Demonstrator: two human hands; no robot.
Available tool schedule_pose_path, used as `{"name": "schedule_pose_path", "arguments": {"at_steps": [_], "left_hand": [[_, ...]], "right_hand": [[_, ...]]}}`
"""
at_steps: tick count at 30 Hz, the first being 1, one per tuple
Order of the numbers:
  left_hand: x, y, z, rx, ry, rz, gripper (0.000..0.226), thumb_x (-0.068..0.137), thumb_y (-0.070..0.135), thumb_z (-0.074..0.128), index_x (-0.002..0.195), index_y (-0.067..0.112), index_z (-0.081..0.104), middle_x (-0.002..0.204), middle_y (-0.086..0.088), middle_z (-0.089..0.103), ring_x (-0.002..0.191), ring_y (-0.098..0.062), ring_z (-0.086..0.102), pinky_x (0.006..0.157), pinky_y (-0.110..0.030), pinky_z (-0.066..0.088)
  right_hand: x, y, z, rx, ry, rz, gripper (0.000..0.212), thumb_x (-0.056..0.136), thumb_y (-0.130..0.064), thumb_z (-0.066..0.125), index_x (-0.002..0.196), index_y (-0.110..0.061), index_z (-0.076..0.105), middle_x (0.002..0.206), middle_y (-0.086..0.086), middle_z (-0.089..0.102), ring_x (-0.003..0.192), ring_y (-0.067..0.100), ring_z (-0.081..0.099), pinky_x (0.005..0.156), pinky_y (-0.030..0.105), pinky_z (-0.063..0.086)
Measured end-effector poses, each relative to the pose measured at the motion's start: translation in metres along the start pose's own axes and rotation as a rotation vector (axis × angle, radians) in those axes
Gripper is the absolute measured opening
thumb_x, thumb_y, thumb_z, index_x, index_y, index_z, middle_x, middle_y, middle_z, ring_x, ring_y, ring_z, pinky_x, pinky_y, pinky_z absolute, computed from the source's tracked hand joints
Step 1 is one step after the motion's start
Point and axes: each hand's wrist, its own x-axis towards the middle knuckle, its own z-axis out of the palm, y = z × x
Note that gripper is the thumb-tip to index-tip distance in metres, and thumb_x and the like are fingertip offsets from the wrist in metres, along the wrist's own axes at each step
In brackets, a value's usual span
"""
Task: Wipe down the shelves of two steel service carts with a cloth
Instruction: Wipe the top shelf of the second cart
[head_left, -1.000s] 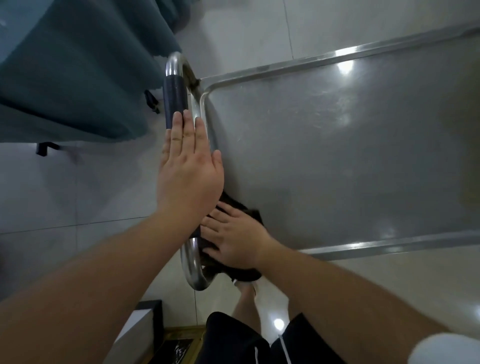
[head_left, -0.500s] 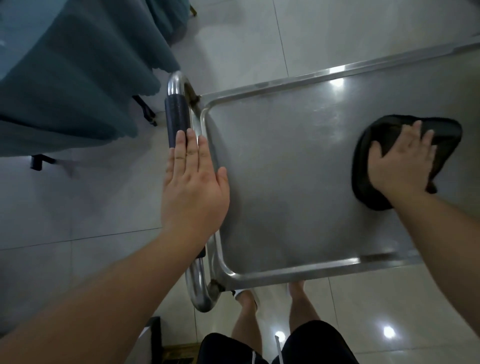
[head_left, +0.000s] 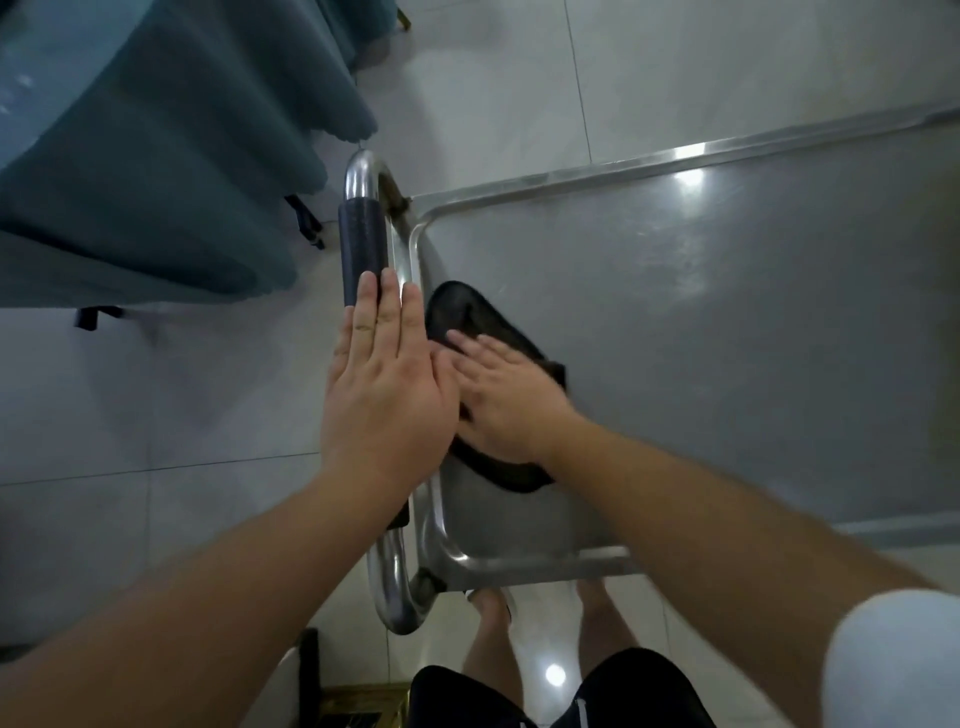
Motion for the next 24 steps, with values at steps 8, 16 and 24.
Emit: {"name": "schedule_pose_path", "arguments": {"at_steps": [8,16,24], "left_hand": [[0.001,-0.002,0.003,-0.047,0.001,-0.001,0.071,0.109,0.047,0.014,0.169,0.011,0.006,0.178,-0.005,-0.004,0.162,-0.014,-0.017,0.132,-0.041,-0.004],[0.001,0.000,0.000,-0.051,-0.003,-0.009,0.070,0.108,0.042,0.018,0.169,0.008,0.011,0.178,-0.008,0.000,0.163,-0.015,-0.014,0.133,-0.040,-0.004],[-0.003,0.001,-0.002,-0.017,-0.004,-0.001,0.070,0.107,0.038,0.023,0.167,0.004,0.016,0.177,-0.012,0.007,0.164,-0.018,-0.008,0.133,-0.039,-0.003]], "right_hand": [[-0.088,0.228,-0.078,-0.006,0.303,0.705,0.071,0.100,-0.047,0.047,0.160,-0.009,0.040,0.167,0.016,0.035,0.155,0.040,0.029,0.128,0.049,0.022],[0.050,0.124,-0.064,0.190,0.421,1.299,0.074,0.104,-0.044,0.038,0.167,-0.011,0.019,0.175,0.011,0.012,0.162,0.034,0.007,0.129,0.052,0.008],[0.087,0.023,-0.034,-0.026,-0.064,-0.053,0.075,0.102,-0.062,0.014,0.169,-0.028,0.012,0.176,-0.007,0.006,0.162,0.016,-0.001,0.132,0.042,0.002]]}}
